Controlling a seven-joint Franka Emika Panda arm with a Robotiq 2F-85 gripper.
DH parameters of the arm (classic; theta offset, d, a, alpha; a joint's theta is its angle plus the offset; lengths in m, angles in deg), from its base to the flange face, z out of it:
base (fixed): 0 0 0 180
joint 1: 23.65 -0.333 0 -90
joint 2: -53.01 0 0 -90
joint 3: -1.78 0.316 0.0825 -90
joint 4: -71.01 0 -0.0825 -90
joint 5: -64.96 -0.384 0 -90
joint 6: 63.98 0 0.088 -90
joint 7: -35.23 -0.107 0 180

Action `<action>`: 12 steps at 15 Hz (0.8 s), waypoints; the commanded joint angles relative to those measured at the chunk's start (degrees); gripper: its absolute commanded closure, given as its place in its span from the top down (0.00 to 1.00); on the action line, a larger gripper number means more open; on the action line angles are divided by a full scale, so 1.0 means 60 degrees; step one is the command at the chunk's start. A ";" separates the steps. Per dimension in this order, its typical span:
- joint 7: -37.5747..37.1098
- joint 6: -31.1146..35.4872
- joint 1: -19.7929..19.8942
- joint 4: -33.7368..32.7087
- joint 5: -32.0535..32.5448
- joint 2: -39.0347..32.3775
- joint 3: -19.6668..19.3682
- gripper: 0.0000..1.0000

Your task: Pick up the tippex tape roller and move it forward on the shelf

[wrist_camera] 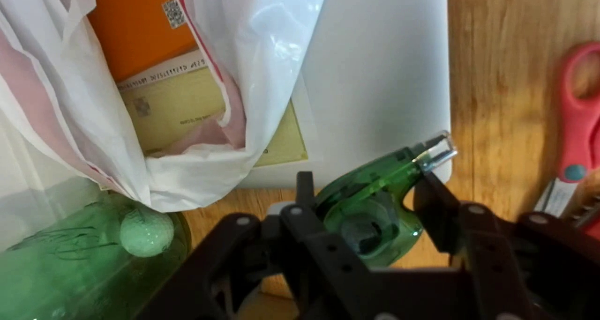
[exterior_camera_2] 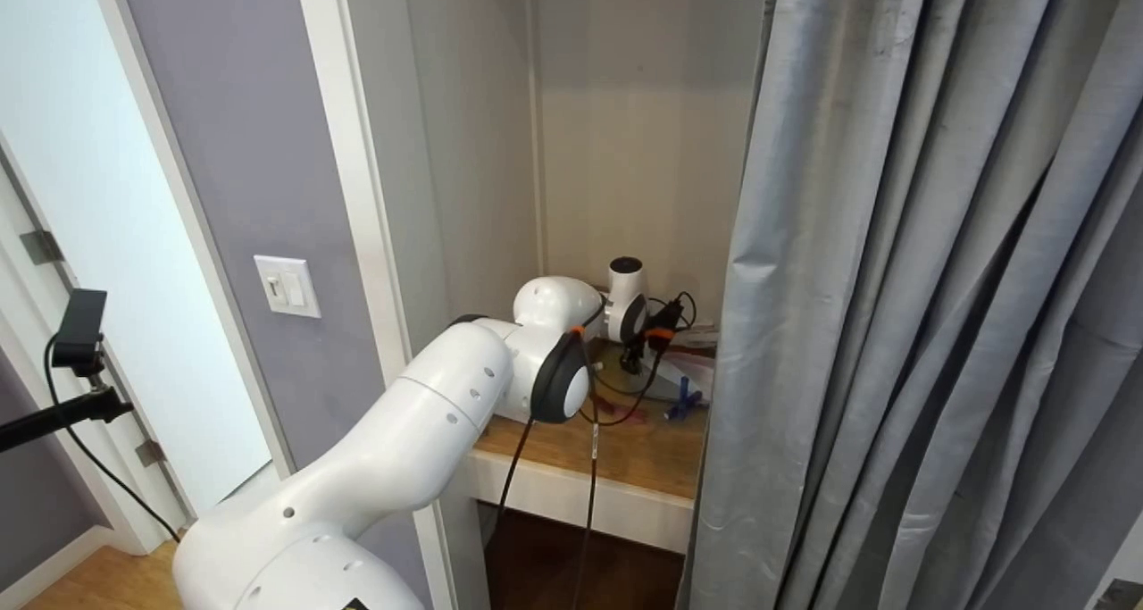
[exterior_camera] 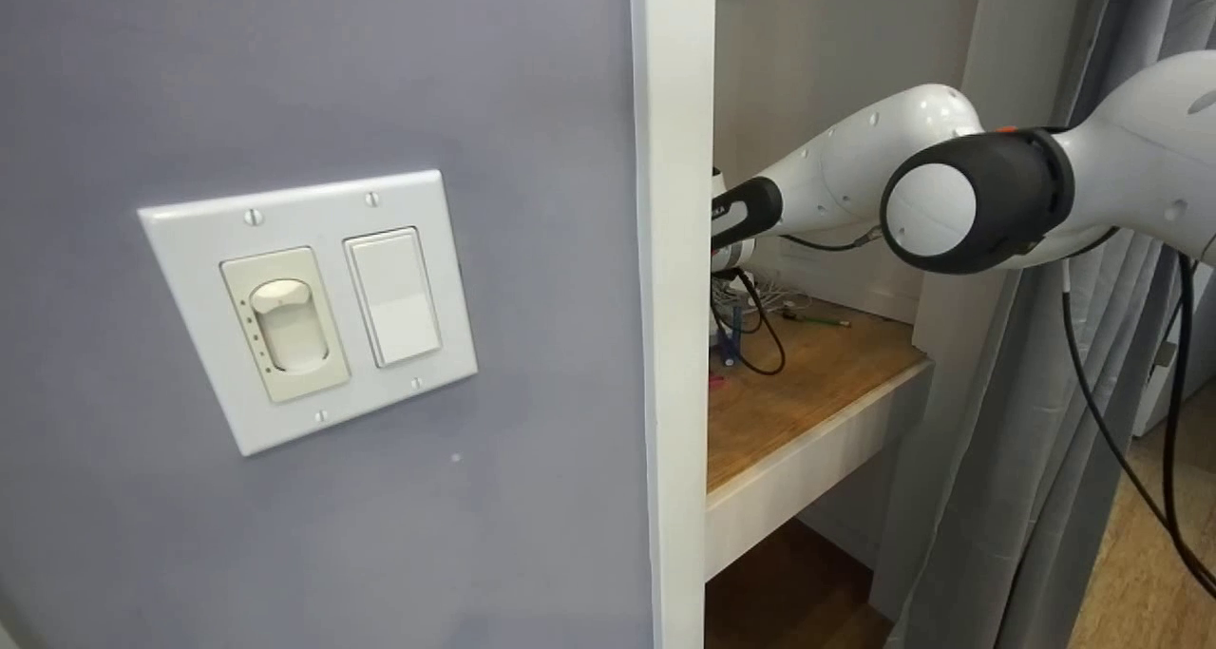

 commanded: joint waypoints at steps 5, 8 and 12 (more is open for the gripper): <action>-0.0498 -0.0759 -0.0158 -0.2270 0.0324 -0.1551 -0.0357 0.31; -0.0519 -0.1001 -0.0202 -0.2641 0.0340 -0.1809 -0.0442 0.31; -0.0420 -0.1531 -0.0253 -0.3096 0.0302 -0.2072 -0.0441 0.81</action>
